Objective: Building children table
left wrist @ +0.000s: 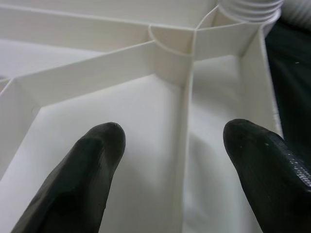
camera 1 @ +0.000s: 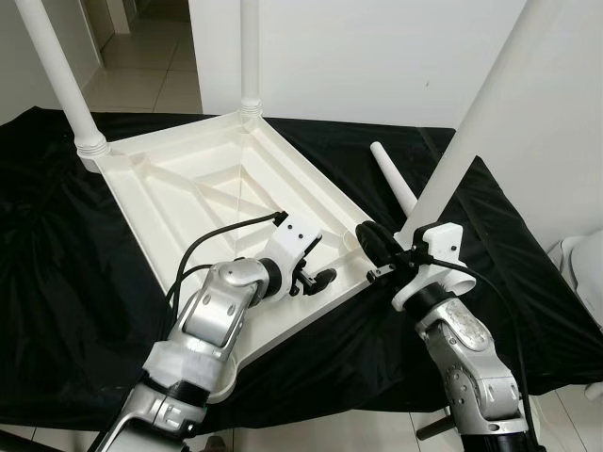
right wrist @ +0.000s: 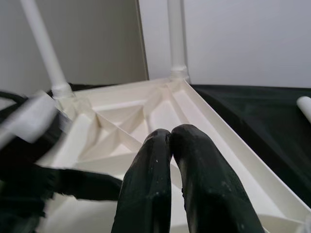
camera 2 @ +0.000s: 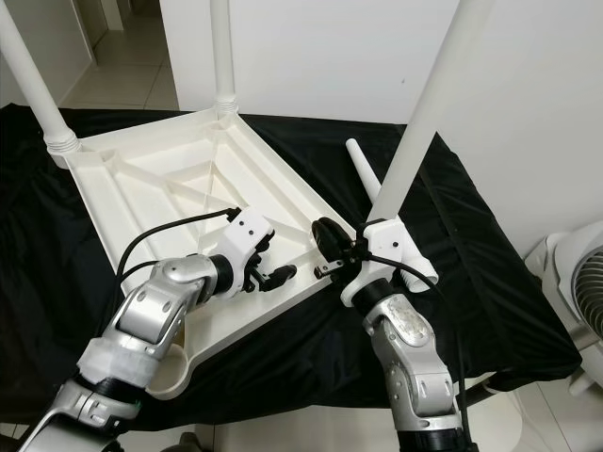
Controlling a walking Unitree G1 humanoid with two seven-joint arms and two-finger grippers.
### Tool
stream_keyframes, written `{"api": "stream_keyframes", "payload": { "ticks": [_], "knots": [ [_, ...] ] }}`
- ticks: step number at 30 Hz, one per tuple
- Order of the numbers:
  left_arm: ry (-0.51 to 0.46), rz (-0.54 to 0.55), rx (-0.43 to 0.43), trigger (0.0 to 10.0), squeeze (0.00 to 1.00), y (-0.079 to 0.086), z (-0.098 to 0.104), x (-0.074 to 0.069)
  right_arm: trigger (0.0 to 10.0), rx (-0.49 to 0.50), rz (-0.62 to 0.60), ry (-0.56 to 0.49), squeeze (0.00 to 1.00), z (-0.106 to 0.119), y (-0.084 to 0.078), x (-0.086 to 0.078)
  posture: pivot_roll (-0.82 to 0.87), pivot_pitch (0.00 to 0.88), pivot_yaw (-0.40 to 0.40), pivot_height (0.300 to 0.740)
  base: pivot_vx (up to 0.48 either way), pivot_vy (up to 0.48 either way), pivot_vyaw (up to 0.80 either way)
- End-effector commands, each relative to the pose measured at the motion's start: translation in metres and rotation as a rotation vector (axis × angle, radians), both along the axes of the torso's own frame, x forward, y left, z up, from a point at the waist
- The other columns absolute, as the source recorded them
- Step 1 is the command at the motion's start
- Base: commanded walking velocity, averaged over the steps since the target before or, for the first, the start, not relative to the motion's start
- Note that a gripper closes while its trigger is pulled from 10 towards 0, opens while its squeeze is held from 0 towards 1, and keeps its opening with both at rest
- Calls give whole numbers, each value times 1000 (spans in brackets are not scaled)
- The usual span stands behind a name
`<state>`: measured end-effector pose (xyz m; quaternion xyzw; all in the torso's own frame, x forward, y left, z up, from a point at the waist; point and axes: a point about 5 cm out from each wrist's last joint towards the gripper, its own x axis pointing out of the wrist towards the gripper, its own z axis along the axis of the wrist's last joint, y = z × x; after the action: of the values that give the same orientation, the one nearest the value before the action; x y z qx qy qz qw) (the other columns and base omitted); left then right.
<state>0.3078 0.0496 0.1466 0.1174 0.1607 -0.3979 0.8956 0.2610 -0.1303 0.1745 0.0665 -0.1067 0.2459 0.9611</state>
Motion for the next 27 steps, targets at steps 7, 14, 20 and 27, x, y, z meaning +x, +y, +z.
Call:
{"api": "stream_keyframes", "payload": {
  "ticks": [7, 14, 20, 27],
  "knots": [
    [-47, 268, 116, 10000, 0, 7, -8, 11, 10000, 10, -16, -24, 0, 9, 3, 3, 58, 2, -39, 740, 0, 0, 0],
    [-25, 261, 144, 10000, 0, 2, -13, 13, 10000, 6, -22, -43, 0, 15, 5, 7, 52, 0, -37, 740, 0, 0, 0],
    [-8, 293, 161, 10000, 0, 0, -16, 17, 10000, 8, -21, -49, 0, 17, 8, 8, 49, 0, -34, 740, 0, 0, 0],
    [10, 377, 176, 1882, 0, 4, -19, 25, 10000, 16, -27, -60, 0, 20, 12, 9, 41, 0, -30, 740, 0, 0, 0]
  ]
}}
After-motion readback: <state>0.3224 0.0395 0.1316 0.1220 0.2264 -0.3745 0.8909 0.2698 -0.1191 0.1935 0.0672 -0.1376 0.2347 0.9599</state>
